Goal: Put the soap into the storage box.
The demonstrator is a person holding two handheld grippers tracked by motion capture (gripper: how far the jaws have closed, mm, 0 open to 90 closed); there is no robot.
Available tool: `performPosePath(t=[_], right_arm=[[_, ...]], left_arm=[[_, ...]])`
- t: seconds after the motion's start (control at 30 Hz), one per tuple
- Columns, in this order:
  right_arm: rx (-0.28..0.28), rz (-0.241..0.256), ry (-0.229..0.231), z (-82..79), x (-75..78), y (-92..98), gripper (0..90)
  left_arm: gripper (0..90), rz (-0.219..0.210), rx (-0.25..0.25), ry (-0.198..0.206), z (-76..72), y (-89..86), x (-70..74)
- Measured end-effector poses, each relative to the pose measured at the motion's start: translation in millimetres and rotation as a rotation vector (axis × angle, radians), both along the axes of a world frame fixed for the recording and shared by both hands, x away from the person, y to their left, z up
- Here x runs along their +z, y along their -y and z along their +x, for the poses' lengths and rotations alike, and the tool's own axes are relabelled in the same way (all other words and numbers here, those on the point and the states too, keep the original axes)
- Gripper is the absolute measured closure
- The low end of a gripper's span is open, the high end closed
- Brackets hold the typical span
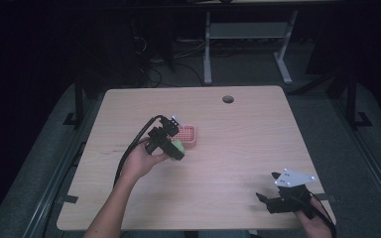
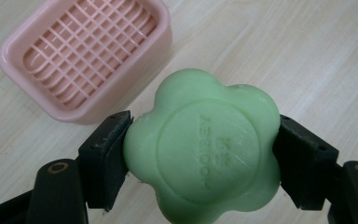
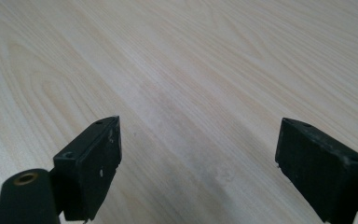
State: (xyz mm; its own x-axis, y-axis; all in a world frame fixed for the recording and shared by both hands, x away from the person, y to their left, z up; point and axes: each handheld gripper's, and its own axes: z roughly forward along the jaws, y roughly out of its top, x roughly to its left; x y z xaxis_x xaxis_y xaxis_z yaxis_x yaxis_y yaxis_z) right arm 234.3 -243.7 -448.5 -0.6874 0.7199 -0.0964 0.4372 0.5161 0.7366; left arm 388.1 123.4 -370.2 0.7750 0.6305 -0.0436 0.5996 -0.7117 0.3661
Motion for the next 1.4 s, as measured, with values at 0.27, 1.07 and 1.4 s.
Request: performPosePath(t=[0.27,1.07,1.4], right_arm=[[-0.003,0.003,0.006,-0.1,0.5,1.0,13.8],[0.005,0.01,0.006,0.1,1.2,0.2,13.8],[0.003,0.015,0.005,1.2,1.6,-0.7,13.8]], left_arm=[[26.5,0.008,0.023,-0.005,15.4,-3.0,0.2],[26.5,0.056,0.089,-0.018,61.1,5.2,0.1],[26.5,0.051,0.128,-0.026,75.9,11.0,-4.8]])
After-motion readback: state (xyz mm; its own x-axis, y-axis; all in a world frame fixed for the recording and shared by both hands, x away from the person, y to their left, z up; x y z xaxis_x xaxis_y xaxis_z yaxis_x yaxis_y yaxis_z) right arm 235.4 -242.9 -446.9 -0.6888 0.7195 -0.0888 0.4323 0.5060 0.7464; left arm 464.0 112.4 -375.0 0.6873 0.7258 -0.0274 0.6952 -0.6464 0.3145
